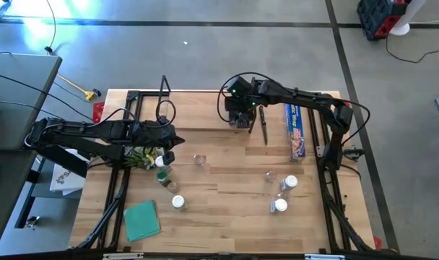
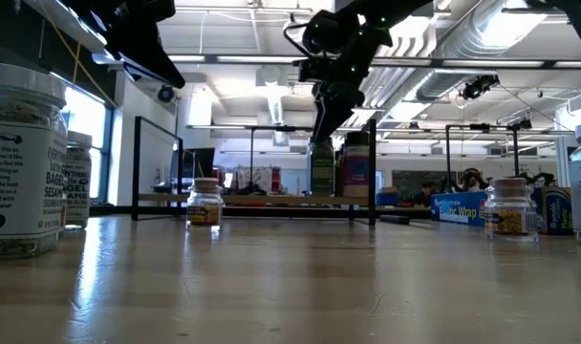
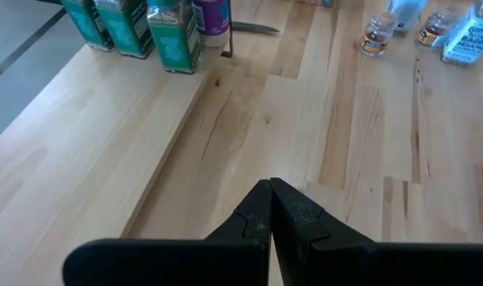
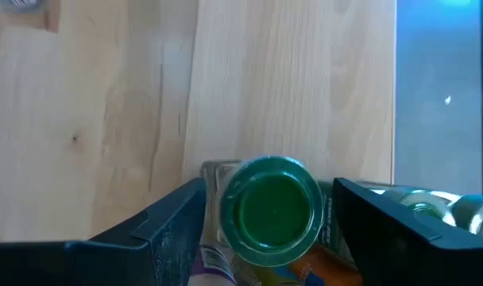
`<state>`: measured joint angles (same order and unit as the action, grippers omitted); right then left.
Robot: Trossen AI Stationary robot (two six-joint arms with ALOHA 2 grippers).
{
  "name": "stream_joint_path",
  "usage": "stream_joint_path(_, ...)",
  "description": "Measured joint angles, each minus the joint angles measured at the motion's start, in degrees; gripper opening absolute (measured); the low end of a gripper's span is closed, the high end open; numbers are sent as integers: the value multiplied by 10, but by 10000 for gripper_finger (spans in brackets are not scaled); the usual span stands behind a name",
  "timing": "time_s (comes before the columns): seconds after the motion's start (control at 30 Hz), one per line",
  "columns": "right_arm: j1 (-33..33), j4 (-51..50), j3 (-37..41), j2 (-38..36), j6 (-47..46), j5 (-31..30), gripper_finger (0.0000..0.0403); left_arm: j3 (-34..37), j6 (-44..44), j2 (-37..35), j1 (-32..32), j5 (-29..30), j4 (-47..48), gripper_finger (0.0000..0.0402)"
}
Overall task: Shelf spices
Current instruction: Put the green seasoning bottle on the shelf aligned with the other green seasoning bottles
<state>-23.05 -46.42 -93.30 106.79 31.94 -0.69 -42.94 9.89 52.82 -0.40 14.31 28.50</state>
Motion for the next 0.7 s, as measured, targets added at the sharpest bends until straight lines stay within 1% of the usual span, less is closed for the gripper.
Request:
stream_joint_path(0.1,7,0,0,-17,0,-18,268,0,4,21,2,12,-45,0)
stream_joint_path(0.2,20,9,0,-42,-5,-81,268,0,-11,72,28,8,-105,0)
stream_joint_path(0.27,32,17,0,-65,-21,-131,266,0,-26,119,57,7,-153,0)
stream_joint_path(0.33,43,17,-1,-90,-42,-162,260,0,-38,171,95,-8,-208,0)
stream_joint_path(0.4,52,14,-1,-114,-77,-167,250,0,-42,225,132,-34,-272,0)
stream_joint_path(0.53,75,2,-1,-157,-159,-151,222,0,-55,333,190,-95,-426,0)
stream_joint_path(0.63,97,-3,-1,-176,-196,-149,196,-1,-56,407,220,-140,-544,0)
stream_joint_path(0.7,111,-6,-1,-181,-210,-148,180,-13,-59,449,233,-159,-604,0)
